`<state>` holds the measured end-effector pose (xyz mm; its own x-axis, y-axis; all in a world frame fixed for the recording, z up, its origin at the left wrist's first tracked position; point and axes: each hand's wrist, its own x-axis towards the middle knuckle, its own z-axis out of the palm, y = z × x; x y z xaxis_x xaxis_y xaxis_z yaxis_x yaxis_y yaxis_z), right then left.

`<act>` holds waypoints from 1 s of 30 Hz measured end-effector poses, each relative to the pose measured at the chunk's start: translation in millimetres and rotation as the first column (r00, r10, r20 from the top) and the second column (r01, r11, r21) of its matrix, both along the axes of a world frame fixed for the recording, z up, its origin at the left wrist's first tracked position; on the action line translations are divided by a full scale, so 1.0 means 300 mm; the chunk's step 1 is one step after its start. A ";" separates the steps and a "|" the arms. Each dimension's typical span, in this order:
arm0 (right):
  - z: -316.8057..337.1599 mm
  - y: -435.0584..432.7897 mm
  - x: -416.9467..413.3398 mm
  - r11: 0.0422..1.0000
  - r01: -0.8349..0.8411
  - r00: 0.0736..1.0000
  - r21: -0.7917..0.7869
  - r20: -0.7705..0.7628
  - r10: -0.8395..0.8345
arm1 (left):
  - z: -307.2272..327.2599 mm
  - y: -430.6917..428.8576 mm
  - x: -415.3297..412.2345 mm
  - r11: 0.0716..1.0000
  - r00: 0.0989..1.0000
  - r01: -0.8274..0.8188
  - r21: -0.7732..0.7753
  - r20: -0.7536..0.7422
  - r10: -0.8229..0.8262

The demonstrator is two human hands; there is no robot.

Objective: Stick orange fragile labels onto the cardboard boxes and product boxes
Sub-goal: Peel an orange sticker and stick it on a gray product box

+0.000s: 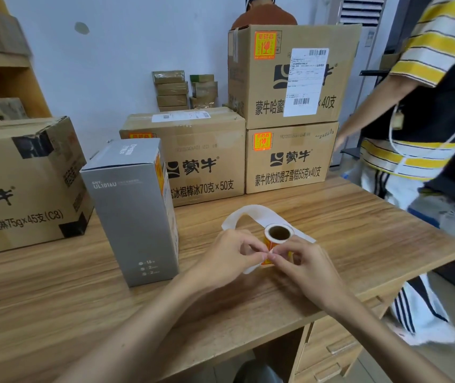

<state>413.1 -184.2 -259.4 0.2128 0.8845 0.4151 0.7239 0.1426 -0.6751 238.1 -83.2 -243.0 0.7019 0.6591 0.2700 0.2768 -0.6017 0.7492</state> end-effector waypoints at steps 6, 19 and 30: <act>-0.001 -0.004 -0.004 1.000 0.000 1.000 0.018 0.007 0.000 | 0.002 -0.008 0.004 1.000 1.000 0.003 0.008 -0.002 -0.003; -0.007 -0.002 -0.005 0.999 0.043 0.999 0.017 -0.017 -0.042 | -0.013 -0.006 0.010 1.000 1.000 -0.007 0.004 -0.001 0.007; -0.009 -0.015 -0.004 0.999 0.034 0.994 0.015 -0.104 -0.032 | -0.007 -0.007 0.009 0.988 0.988 -0.155 0.011 0.022 0.154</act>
<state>412.0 -188.7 -262.2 0.2843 0.8697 0.4036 0.6544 0.1317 -0.7446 240.7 -85.1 -245.2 0.5860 0.7555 0.2929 0.3515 -0.5627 0.7482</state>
